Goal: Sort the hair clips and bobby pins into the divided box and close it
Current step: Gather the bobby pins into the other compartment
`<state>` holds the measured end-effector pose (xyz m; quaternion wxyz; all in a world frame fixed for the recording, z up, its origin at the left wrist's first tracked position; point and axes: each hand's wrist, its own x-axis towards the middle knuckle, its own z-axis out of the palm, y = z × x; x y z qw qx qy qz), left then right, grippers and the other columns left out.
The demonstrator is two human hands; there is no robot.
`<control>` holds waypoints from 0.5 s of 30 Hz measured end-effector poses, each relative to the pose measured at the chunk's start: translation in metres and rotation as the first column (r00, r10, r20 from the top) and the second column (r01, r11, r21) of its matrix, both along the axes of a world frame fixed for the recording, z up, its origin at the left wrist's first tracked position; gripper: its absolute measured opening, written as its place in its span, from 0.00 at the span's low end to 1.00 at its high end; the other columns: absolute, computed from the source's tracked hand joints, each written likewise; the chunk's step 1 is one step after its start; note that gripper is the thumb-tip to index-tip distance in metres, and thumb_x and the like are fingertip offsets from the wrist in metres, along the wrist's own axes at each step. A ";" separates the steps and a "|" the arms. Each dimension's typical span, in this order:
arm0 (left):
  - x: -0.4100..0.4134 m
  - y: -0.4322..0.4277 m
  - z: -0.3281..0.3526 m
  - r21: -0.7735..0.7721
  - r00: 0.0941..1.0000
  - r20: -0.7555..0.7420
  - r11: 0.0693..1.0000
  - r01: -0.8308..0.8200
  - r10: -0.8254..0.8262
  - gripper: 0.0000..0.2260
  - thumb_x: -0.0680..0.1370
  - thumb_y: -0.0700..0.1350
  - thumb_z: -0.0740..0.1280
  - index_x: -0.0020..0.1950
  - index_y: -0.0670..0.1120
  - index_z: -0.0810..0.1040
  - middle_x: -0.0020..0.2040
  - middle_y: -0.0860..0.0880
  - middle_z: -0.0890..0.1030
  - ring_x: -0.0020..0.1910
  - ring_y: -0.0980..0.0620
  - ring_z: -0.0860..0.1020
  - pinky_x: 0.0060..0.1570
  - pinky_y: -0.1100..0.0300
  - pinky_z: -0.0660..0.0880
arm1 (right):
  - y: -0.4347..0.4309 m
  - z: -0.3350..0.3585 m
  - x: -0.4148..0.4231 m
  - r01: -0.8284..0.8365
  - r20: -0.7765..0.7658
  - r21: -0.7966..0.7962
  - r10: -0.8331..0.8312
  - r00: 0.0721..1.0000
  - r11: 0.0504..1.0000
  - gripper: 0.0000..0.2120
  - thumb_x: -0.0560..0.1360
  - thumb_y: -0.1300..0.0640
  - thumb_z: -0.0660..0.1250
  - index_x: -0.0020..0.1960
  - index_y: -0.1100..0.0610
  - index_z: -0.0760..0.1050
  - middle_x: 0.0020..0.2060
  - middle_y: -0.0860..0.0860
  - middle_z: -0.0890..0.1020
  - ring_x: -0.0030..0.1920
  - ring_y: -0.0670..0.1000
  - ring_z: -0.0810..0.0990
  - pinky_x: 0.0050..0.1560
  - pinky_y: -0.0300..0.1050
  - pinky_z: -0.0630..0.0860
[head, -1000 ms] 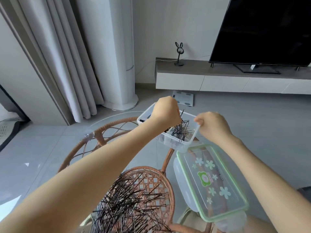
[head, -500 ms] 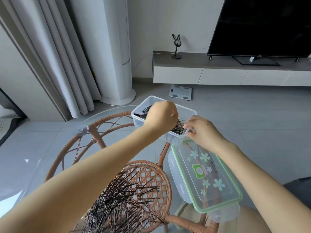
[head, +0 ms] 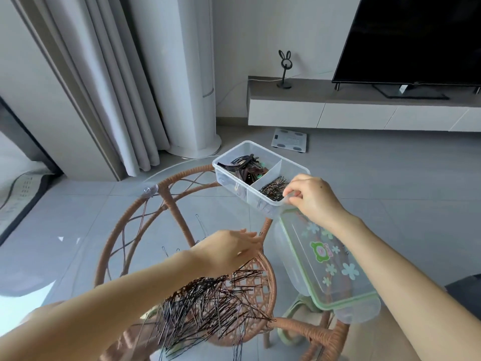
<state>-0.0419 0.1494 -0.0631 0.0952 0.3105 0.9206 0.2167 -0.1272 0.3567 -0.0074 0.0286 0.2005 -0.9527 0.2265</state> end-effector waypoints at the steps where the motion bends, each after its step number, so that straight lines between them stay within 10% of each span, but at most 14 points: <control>1: 0.007 -0.010 -0.001 0.018 1.000 0.024 1.000 0.006 -0.007 0.17 0.81 0.48 0.54 0.64 0.46 0.75 0.69 0.53 0.71 0.71 0.59 0.65 0.74 0.65 0.54 | -0.005 -0.001 0.001 -0.004 -0.002 0.011 0.004 1.000 1.000 0.06 0.69 0.65 0.67 0.44 0.59 0.81 0.44 0.53 0.79 0.42 0.56 0.78 0.47 0.47 0.74; 9: 0.030 -0.065 0.010 0.211 0.977 0.027 0.954 -0.213 0.212 0.23 0.77 0.60 0.52 0.63 0.51 0.75 0.67 0.58 0.71 0.70 0.61 0.63 0.74 0.61 0.53 | -0.041 -0.005 0.019 0.030 -0.093 0.138 -0.017 0.996 0.990 0.10 0.70 0.67 0.66 0.47 0.58 0.80 0.46 0.52 0.80 0.46 0.58 0.78 0.47 0.48 0.74; 12: 0.008 -0.080 0.006 0.108 0.920 -0.042 0.917 -0.385 0.391 0.28 0.75 0.64 0.45 0.67 0.54 0.70 0.72 0.56 0.64 0.72 0.58 0.55 0.73 0.56 0.45 | -0.048 -0.008 0.052 0.038 -0.380 -0.022 -0.044 0.924 0.999 0.13 0.66 0.73 0.65 0.46 0.60 0.81 0.43 0.55 0.83 0.42 0.58 0.81 0.42 0.45 0.76; 15: -0.005 -0.092 -0.011 0.000 0.902 -0.035 0.903 -0.430 0.430 0.36 0.70 0.70 0.38 0.70 0.55 0.65 0.75 0.54 0.60 0.76 0.52 0.50 0.72 0.54 0.40 | -0.057 -0.040 0.097 -0.121 -0.283 -0.148 0.075 0.956 0.982 0.10 0.73 0.64 0.62 0.51 0.61 0.80 0.47 0.56 0.84 0.48 0.53 0.82 0.51 0.44 0.77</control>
